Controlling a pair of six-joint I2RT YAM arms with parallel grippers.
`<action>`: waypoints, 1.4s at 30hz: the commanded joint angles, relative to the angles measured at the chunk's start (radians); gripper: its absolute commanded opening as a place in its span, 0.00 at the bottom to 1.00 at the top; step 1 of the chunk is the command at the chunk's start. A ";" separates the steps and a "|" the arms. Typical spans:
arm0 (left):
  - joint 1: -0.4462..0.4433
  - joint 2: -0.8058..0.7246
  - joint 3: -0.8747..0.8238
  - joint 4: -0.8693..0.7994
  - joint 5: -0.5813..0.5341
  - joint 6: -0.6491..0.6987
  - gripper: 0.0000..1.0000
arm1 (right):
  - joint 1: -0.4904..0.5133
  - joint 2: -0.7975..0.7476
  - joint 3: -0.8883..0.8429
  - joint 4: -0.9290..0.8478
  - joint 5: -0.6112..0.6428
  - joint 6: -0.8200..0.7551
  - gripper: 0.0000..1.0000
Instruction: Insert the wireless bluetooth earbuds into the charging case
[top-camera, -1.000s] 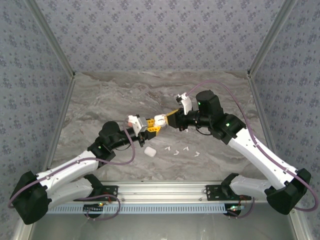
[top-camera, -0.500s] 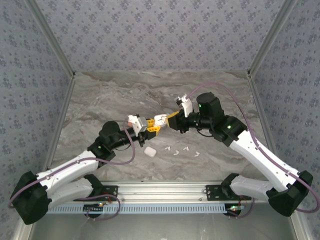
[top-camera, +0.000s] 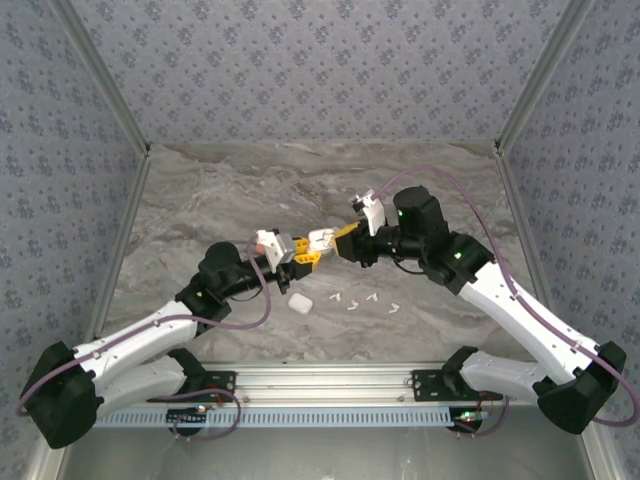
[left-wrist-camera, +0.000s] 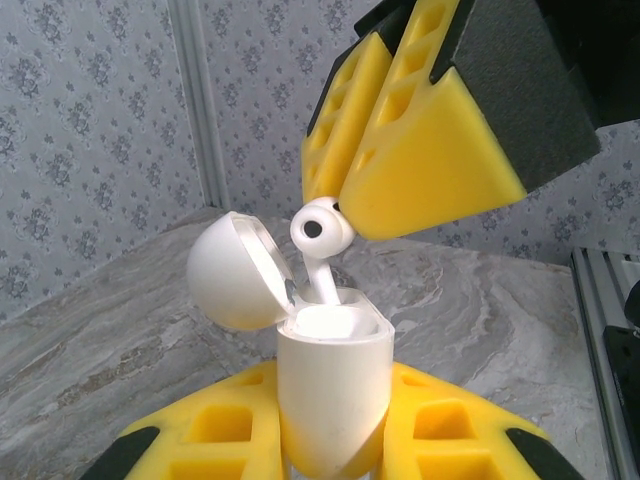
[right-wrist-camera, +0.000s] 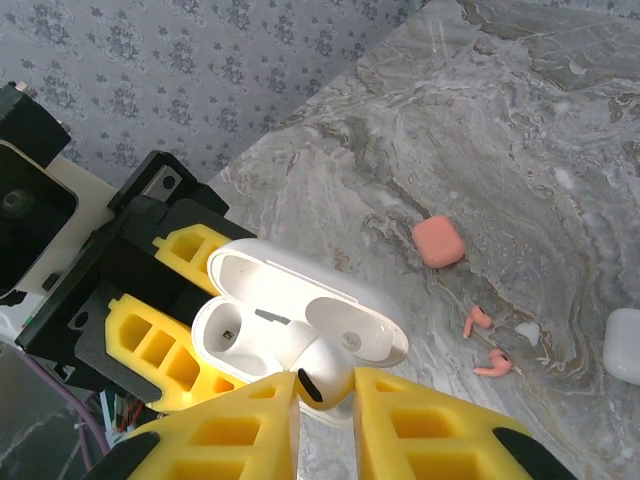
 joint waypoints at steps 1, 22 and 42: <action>-0.004 0.003 0.047 0.055 0.007 -0.013 0.00 | 0.011 -0.002 -0.010 0.007 -0.026 -0.016 0.25; -0.004 0.024 0.059 0.050 0.025 -0.019 0.00 | 0.014 0.042 0.016 0.018 -0.008 -0.008 0.29; -0.004 0.025 0.057 0.039 0.031 -0.018 0.00 | 0.014 0.041 0.018 0.055 0.010 0.012 0.24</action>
